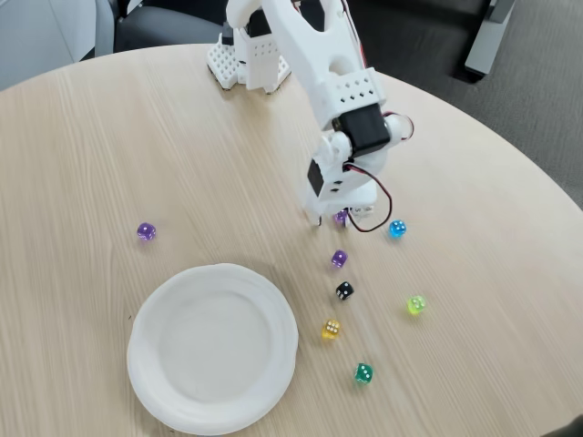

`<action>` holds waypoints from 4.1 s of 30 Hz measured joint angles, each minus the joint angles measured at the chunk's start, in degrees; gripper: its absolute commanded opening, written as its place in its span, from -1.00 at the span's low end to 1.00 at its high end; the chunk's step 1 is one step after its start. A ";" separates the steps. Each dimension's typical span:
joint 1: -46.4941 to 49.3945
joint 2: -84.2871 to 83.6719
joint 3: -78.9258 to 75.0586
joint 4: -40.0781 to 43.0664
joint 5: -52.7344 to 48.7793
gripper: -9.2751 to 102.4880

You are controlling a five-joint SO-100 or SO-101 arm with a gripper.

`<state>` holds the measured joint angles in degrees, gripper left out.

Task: Pick a purple dice and put it in the plate.

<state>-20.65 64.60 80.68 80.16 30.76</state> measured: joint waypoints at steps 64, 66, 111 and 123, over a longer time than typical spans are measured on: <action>-11.78 0.70 -0.18 2.72 10.63 -0.57; -11.78 0.70 -0.18 2.72 10.37 -0.57; -3.16 0.70 -0.18 2.72 7.65 -0.56; -8.88 0.70 -0.18 2.72 9.05 -0.57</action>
<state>-29.53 65.30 80.51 82.88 39.81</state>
